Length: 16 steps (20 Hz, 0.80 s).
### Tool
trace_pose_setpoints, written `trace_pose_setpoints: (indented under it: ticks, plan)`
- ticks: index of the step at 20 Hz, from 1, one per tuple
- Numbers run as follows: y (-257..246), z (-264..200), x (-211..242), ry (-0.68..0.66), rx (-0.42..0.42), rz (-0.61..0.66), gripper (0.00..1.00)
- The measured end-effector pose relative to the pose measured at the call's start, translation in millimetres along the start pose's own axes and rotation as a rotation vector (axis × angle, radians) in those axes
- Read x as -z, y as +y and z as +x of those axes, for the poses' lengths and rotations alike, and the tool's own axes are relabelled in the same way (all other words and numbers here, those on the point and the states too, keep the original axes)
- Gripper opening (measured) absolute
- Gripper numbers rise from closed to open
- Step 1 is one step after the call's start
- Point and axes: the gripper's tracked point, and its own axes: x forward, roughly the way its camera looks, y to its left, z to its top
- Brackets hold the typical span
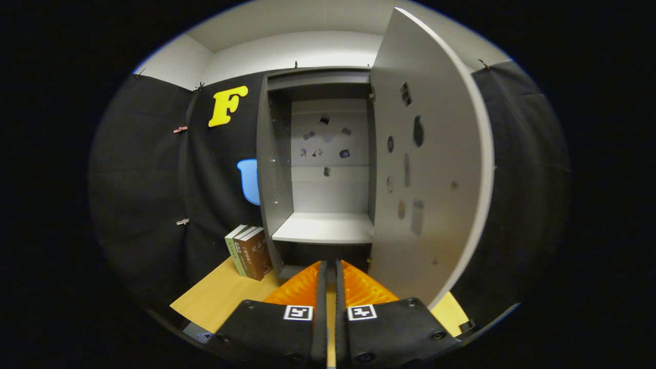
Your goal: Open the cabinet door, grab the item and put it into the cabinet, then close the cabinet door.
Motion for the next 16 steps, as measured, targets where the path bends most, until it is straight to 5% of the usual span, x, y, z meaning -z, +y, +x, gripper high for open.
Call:
trace_pose_setpoints:
  ticks: [3,8,16]
  plan:
    - [18.2,7.7,34.1,0.076,0.042,0.034,0.20]
    - [42.4,48.9,112.9,0.227,0.134,0.091,0.58]
    - [44.7,86.5,227.0,0.473,0.128,0.064,0.57]
